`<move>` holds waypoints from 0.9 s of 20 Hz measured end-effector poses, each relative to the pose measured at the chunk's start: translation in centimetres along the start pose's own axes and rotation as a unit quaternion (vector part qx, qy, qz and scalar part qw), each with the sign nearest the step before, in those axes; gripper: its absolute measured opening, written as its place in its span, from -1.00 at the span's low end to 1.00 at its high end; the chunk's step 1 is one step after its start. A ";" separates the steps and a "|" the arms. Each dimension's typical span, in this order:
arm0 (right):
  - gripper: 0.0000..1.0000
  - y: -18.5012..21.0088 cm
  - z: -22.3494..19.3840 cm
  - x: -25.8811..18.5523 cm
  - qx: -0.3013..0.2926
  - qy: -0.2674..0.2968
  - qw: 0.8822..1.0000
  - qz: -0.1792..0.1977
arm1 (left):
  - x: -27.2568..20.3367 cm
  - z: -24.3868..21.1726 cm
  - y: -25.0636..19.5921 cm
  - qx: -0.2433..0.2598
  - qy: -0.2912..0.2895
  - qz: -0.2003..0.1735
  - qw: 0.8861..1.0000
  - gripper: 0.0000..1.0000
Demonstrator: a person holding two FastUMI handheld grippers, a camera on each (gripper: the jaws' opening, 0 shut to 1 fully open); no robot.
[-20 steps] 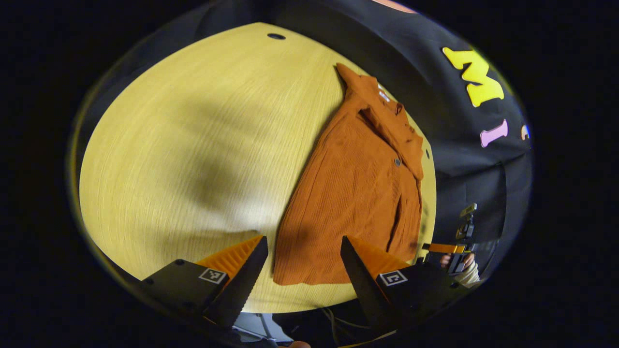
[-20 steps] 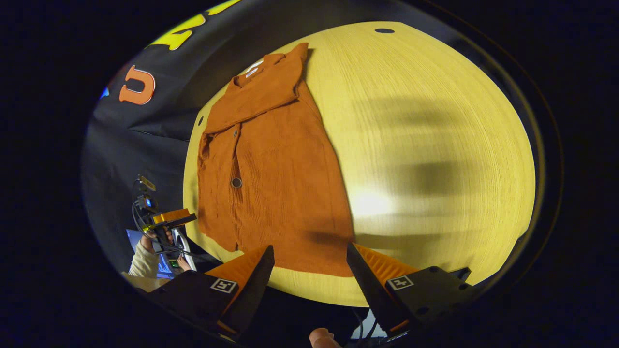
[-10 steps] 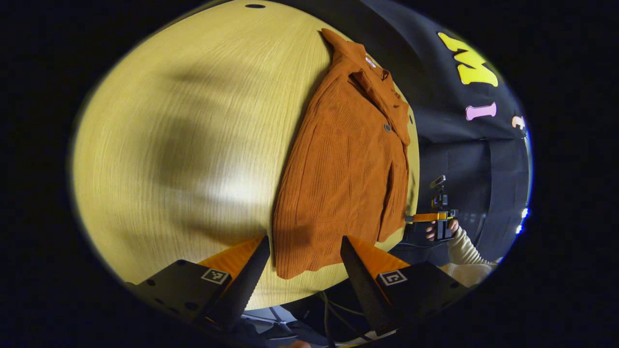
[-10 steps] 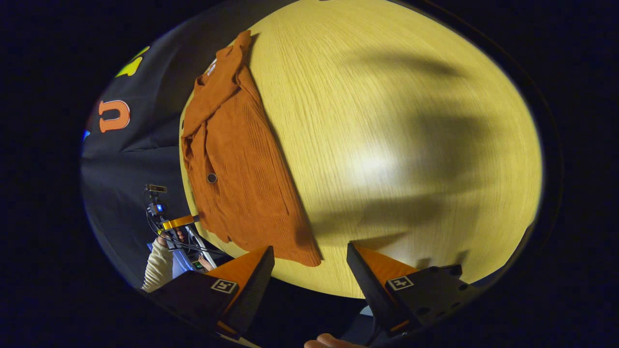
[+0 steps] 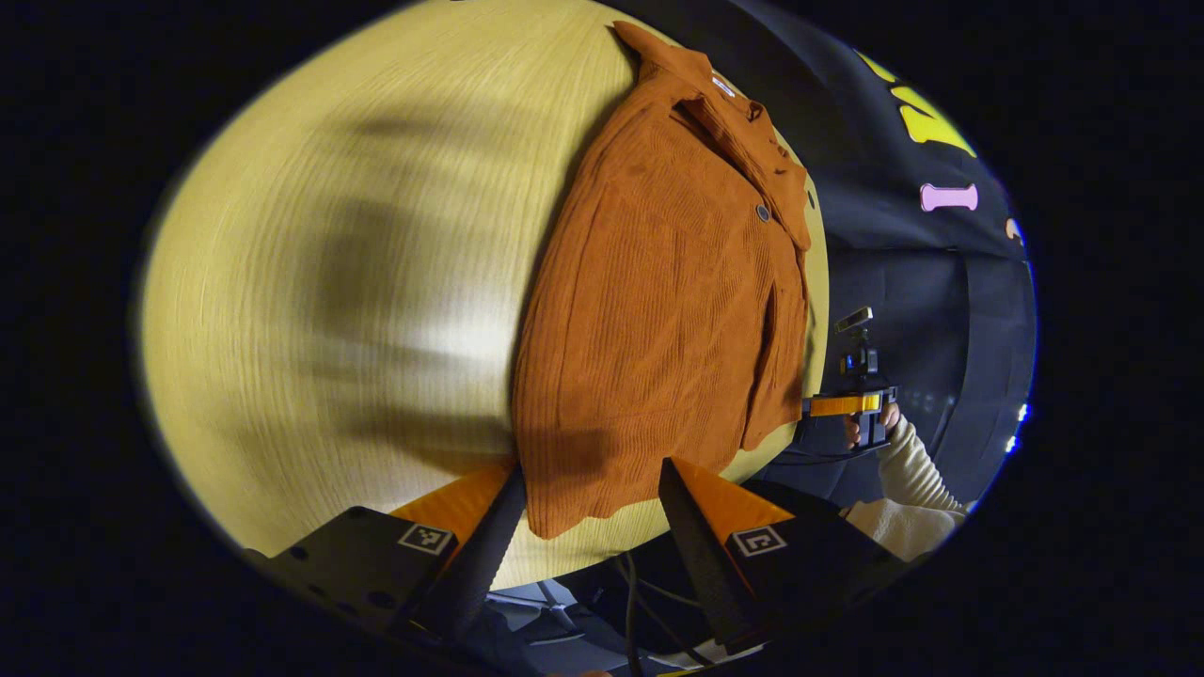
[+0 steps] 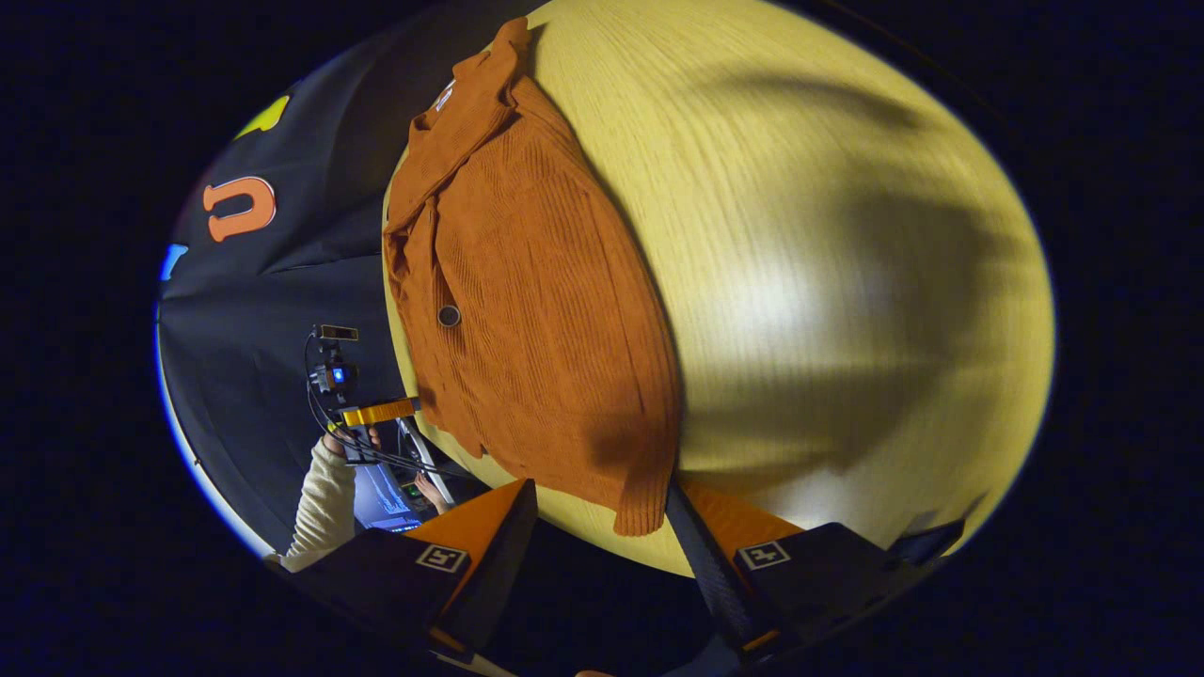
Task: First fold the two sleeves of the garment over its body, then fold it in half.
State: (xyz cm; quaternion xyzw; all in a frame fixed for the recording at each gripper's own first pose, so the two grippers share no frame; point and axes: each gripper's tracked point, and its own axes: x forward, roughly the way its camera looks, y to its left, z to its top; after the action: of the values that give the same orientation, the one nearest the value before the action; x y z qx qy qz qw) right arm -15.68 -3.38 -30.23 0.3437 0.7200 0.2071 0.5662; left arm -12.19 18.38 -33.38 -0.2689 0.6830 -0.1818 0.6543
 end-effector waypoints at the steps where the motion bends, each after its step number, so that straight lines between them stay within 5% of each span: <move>1: 0.72 0.6 0.0 0.7 -0.009 0.001 1.000 0.002 | 0.1 -0.2 0.0 0.005 0.006 -0.003 1.000 0.83; 3: 0.63 1.5 0.2 1.8 -0.026 0.005 1.000 -0.005 | 0.2 -0.1 -0.3 0.006 -0.001 -0.013 1.000 0.93; 4: 0.59 0.9 0.4 2.2 -0.040 0.005 0.999 -0.025 | 0.3 -0.1 -0.4 0.001 -0.006 -0.018 1.000 0.75; 5: 0.42 0.5 0.8 2.0 -0.043 0.005 0.998 -0.034 | 0.5 -0.2 -0.6 -0.006 -0.012 -0.021 1.000 0.73; 7: -0.24 0.6 0.7 2.0 -0.016 0.006 0.999 -0.028 | 0.7 -0.1 -0.7 -0.023 -0.020 -0.019 0.999 0.73; 8: -0.23 0.8 0.8 1.8 -0.001 0.009 1.000 -0.027 | 0.8 -0.3 -0.6 -0.025 -0.022 -0.014 0.999 0.38; 9: -0.24 1.0 0.8 1.8 0.009 0.013 0.999 -0.030 | 0.9 -0.5 -0.2 -0.022 -0.023 -0.005 0.999 0.42; 10: -0.23 0.5 0.8 2.0 0.012 0.013 0.999 -0.043 | 1.0 -0.7 0.1 -0.022 -0.021 0.003 1.000 0.00; 11: -0.27 0.7 1.0 1.3 0.019 0.013 0.999 -0.042 | 1.0 -0.8 0.3 -0.020 -0.019 0.010 1.000 -0.16; 12: -0.77 0.8 1.0 1.9 0.022 0.011 0.999 -0.040 | 1.1 -1.0 0.8 -0.010 -0.017 0.023 1.000 -0.40; 14: -0.74 0.8 1.1 2.4 0.005 0.000 0.999 -0.043 | 1.0 -0.7 1.1 0.008 -0.018 0.037 0.999 -0.66; 18: -0.87 0.0 2.5 3.1 -0.043 -0.040 0.997 -0.049 | 0.7 0.0 1.5 0.062 -0.041 0.048 0.996 -0.88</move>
State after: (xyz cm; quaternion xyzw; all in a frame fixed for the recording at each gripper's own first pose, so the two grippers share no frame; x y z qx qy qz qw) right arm -13.70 -1.33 -32.96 0.2909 0.7032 0.1960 0.6185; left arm -12.35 19.12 -34.84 -0.2023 0.6555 -0.1810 0.7047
